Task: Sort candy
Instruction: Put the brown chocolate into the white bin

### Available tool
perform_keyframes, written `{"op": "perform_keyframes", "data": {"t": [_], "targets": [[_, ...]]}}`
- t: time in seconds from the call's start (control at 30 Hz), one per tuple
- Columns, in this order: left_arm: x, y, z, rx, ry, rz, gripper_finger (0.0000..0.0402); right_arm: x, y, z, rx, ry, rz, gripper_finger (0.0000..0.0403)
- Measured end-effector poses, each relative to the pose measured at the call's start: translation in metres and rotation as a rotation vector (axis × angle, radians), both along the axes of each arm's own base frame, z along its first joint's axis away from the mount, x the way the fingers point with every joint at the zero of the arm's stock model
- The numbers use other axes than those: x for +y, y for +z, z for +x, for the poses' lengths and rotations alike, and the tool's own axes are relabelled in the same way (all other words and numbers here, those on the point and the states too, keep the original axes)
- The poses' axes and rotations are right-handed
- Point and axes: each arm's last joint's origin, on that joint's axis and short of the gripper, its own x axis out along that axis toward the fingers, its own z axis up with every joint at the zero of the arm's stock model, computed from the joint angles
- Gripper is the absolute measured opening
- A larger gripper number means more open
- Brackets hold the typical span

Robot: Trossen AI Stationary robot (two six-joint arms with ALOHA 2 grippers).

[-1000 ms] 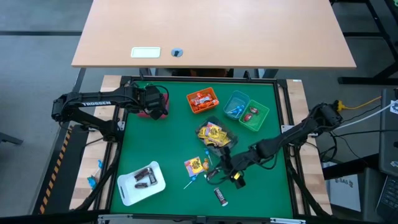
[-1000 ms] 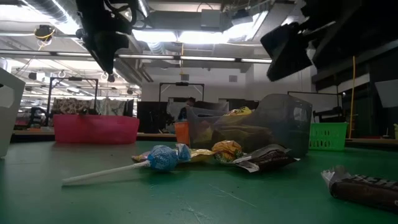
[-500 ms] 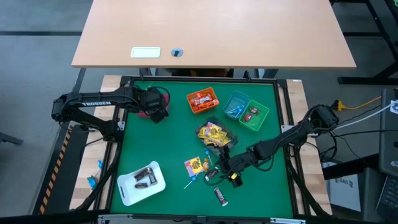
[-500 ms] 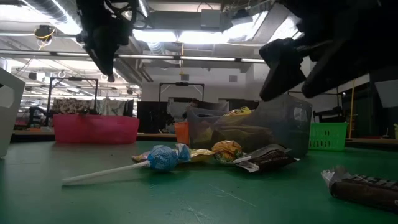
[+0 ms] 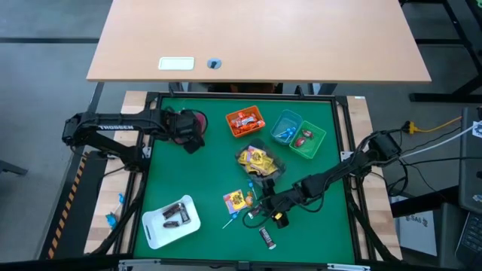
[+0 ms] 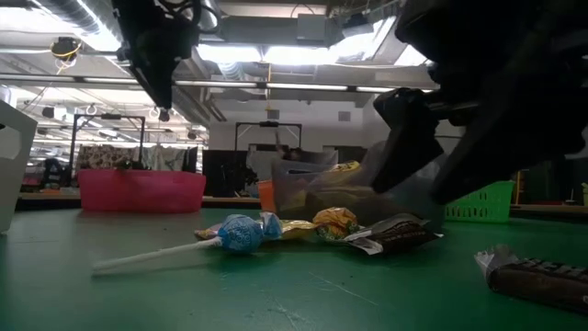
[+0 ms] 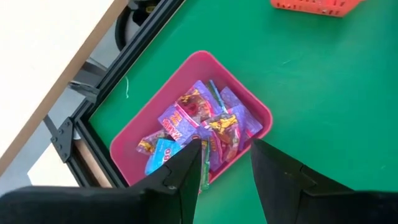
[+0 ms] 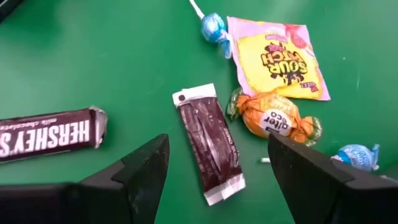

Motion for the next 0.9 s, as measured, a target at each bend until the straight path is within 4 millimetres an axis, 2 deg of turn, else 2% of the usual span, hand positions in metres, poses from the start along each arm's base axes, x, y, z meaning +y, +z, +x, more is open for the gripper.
{"op": "perform_keyframes", "data": {"t": [0.33, 0.5, 0.7, 0.9], "targets": [[-0.008, 0.001, 0.004, -0.031, -0.040, 0.003, 0.0128, 0.002, 0.000, 0.000, 0.000, -0.006, -0.007, 0.0273], [-0.011, 0.001, 0.005, -0.032, -0.054, 0.004, 0.0128, 0.010, 0.016, 0.010, 0.025, 0.006, -0.009, 0.0273], [-0.014, 0.001, 0.005, -0.032, -0.069, 0.003, 0.0128, 0.013, 0.037, 0.014, 0.157, -0.004, -0.029, 0.0273], [-0.017, 0.001, 0.006, -0.032, -0.082, 0.003, 0.0128, 0.018, 0.042, 0.012, 0.158, 0.001, -0.088, 0.0273]]}}
